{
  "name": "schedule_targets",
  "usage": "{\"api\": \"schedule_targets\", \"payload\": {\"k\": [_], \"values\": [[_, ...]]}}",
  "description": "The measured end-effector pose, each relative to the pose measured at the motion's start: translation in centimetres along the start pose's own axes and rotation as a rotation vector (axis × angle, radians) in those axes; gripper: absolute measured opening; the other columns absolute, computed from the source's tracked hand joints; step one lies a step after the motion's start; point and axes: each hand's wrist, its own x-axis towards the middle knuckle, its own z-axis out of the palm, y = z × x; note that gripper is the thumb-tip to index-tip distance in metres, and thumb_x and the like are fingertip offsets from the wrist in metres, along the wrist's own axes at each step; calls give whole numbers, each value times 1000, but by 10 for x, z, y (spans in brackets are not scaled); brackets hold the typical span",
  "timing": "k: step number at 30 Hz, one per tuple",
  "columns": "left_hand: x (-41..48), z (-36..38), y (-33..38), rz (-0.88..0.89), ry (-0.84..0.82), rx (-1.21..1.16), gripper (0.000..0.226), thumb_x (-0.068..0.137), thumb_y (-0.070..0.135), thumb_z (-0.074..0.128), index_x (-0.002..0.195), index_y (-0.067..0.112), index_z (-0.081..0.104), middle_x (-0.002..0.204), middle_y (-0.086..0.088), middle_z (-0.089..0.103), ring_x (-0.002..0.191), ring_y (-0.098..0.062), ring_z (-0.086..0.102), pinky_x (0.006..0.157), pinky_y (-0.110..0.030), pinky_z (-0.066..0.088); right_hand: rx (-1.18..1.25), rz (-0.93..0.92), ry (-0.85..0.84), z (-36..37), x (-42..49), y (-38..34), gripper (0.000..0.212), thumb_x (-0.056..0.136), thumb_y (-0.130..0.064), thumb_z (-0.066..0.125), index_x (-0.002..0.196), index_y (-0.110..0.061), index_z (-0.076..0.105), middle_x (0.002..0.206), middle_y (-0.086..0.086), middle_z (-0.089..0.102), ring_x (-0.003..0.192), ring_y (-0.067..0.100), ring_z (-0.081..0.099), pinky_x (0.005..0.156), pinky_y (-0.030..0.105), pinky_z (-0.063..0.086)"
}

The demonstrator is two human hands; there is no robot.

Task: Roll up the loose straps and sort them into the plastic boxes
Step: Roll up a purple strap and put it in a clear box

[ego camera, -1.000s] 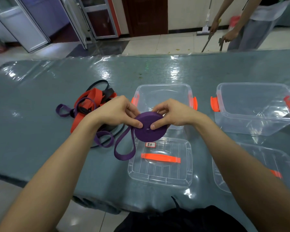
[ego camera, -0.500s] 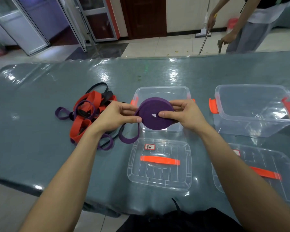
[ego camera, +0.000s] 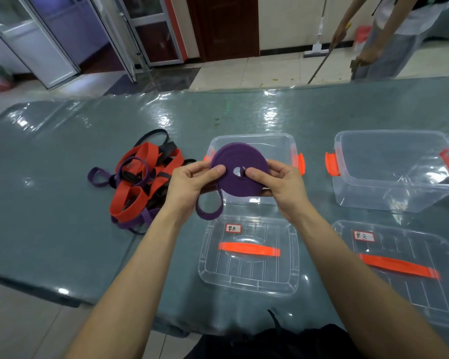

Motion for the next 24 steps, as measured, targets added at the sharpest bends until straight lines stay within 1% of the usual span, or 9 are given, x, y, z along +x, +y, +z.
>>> {"api": "schedule_targets", "payload": {"k": [2,6,10,11,14,17,20,22,24], "values": [[0,0,2,25,13,30,38,78,26,92,110,8,85,105,-20,83,92,-30,83,77,-32,66,7,5,10,1,-1,2,40,75,-31,95,111,-19,83,108,12,83,94,31,82,68,34,65],[2,-4,2,7,-36,11,43,72,32,99,108,14,87,107,-19,83,94,-29,83,79,-33,67,37,8,21,2,-2,5,46,74,-33,95,115,-16,81,109,12,82,95,31,82,66,32,65],[3,-4,-7,-28,-66,14,60,66,46,103,111,11,86,112,-23,81,101,-36,81,91,-44,67,54,3,26,3,-3,9,42,75,-31,96,113,-17,82,108,13,82,95,33,82,66,33,65],[3,-4,-9,-32,-66,13,62,65,48,103,111,10,86,112,-23,81,101,-36,81,91,-45,67,48,6,21,3,-3,10,43,75,-31,97,113,-17,82,109,13,82,95,32,81,67,33,65],[5,-9,-11,-36,-60,69,62,65,50,103,109,10,86,107,-22,82,96,-35,82,83,-38,67,-4,60,-59,-4,-3,8,46,73,-29,94,114,-15,79,110,13,82,97,30,81,70,31,65],[3,-15,-7,-45,-126,199,56,68,48,102,109,13,87,104,-19,83,97,-36,83,86,-41,68,-134,138,-215,-14,4,-8,50,71,-28,94,115,-11,78,109,13,82,97,25,81,78,27,63],[1,-17,7,-71,-269,367,49,68,45,102,106,18,88,97,-14,85,94,-32,84,87,-37,68,-400,170,-354,-14,16,-29,52,73,-29,97,120,-18,76,109,6,82,100,23,80,84,31,64],[3,-14,17,-66,-370,560,39,70,45,101,102,26,89,91,-7,85,94,-26,84,88,-34,67,-606,208,-462,-9,23,-38,45,77,-26,97,117,-19,78,105,4,83,100,25,80,88,36,65],[7,-9,26,-57,-427,725,32,71,48,100,96,32,89,86,-1,85,93,-21,83,89,-39,64,-739,241,-563,-4,28,-41,34,80,-22,95,109,-15,80,99,8,83,98,29,80,90,42,65]]}}
